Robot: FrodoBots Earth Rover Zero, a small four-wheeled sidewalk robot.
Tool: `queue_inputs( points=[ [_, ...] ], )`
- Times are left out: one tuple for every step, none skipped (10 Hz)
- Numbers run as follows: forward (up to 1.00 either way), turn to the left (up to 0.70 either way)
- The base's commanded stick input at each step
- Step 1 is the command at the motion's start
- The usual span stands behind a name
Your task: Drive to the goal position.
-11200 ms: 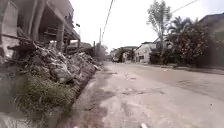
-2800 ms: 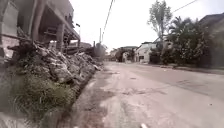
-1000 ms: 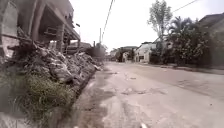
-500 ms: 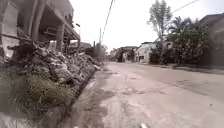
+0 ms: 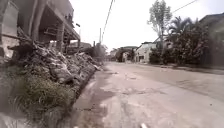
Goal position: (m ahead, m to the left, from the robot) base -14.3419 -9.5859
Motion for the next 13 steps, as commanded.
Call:
queue_inputs(
  points=[
    [0.04, 0.0],
    [0.04, 0.0],
    [0.04, 0.0],
    [0.04, 0.0],
    [0.05, 0.0],
    [0.04, 0.0],
    [0.04, 0.0],
    [0.04, 0.0],
    [0.04, 0.0],
    [0.04, 0.0],
    [0.04, 0.0],
    [0.04, 0.0],
    [0.04, 0.0]
  ],
)
